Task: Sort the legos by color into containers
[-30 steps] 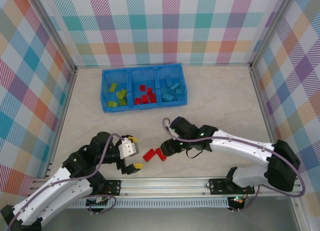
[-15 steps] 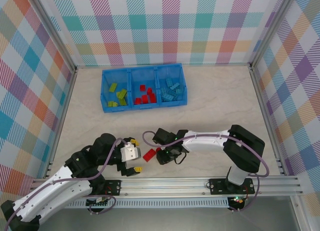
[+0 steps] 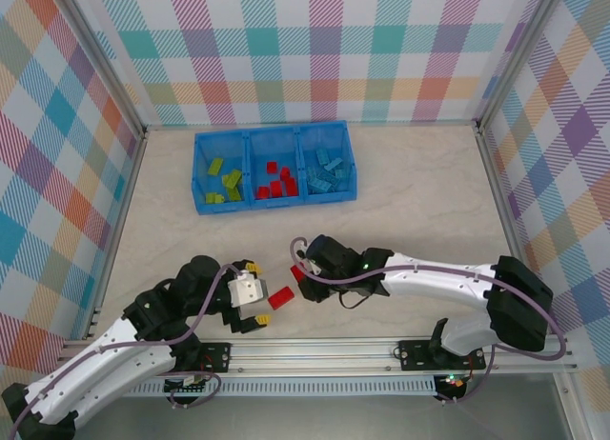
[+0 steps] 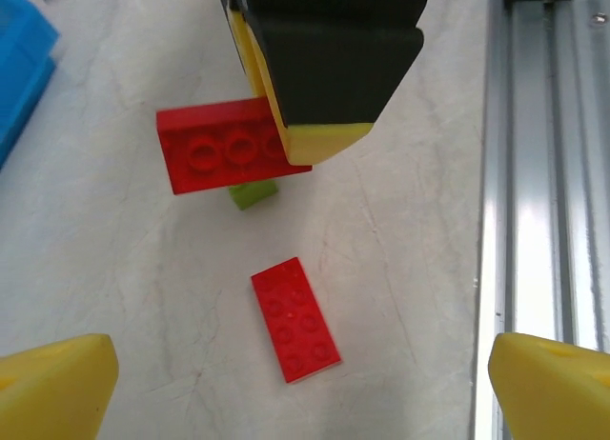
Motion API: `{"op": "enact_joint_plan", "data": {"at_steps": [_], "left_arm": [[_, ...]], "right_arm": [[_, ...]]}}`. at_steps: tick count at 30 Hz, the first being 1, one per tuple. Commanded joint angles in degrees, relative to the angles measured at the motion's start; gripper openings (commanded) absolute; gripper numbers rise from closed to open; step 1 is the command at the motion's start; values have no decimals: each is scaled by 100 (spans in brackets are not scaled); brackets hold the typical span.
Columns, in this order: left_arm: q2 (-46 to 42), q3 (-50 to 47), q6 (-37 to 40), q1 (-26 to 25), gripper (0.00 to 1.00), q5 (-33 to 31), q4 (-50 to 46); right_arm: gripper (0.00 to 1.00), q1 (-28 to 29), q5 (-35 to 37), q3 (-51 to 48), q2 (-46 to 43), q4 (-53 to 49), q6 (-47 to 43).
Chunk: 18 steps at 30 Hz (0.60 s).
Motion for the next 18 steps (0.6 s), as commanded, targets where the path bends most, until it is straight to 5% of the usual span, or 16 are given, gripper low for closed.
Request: {"op": "enact_joint_plan", "data": {"at_steps": [1,7,18], "left_arm": [[-257,-12,-229,-39,100,-623,277],[-568,-8,-184,29,100,-1021,287],[-631,-39,-204,70,100,-843,365]], "right_arm": [[17,-228,624,700,151,507,-585],[19,-1038,837,2453,1523,886,-1206],[22,-1625,879,4953,3953,811,-1823]]}}
